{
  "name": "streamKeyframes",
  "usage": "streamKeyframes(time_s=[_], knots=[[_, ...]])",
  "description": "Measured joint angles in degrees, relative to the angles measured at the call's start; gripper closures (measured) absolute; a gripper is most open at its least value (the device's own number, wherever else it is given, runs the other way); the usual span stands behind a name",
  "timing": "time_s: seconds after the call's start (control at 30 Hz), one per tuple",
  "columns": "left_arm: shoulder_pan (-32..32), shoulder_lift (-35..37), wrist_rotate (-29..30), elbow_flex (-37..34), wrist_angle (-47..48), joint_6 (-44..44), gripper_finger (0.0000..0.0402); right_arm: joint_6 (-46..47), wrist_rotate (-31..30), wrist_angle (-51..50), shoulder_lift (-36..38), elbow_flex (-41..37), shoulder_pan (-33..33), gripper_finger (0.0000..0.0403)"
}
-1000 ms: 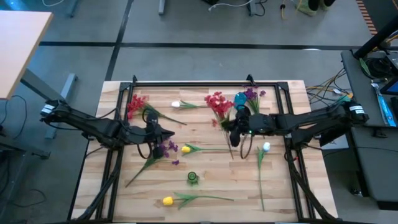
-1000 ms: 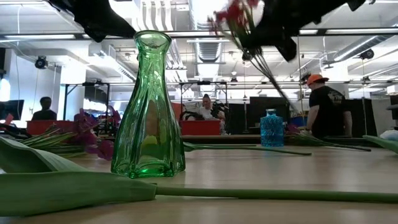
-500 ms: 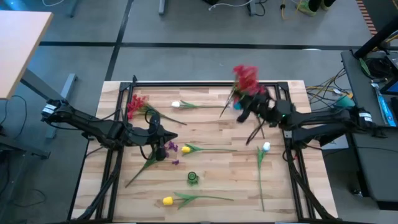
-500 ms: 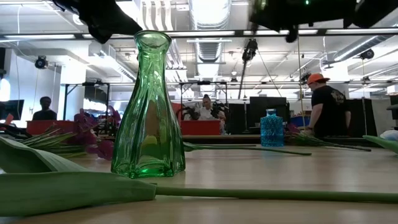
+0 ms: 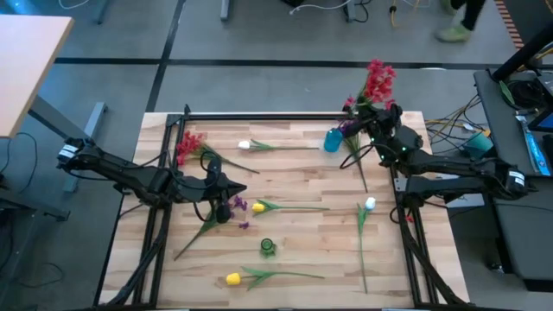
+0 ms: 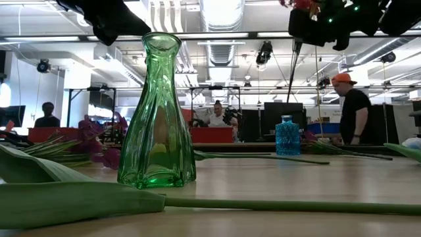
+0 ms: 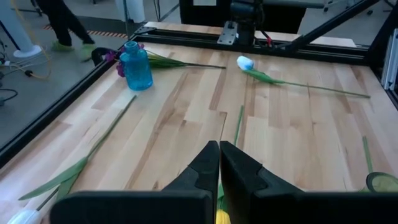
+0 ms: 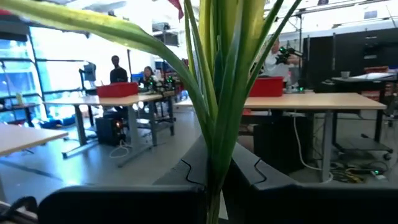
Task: Sort flowers into vase by color
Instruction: Put the right red flowers into the blue vase
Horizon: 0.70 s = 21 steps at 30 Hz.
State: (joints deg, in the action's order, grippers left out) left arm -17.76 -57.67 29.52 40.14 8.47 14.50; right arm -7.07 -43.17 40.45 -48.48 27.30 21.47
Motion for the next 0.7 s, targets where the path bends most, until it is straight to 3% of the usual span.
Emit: streamKeyframes(time_s=[0.47, 0.7], knots=[[0.0, 0.0, 2.9, 0.2, -0.1, -0.5, 0.0402, 0.7, -0.3, -3.4, -1.8, -0.1, 0.0, 0.0384], [0.0, 0.0, 3.0, 0.2, -0.1, -0.5, 0.0402, 0.5, 0.1, -3.4, -3.8, -0.1, 0.0, 0.0336]])
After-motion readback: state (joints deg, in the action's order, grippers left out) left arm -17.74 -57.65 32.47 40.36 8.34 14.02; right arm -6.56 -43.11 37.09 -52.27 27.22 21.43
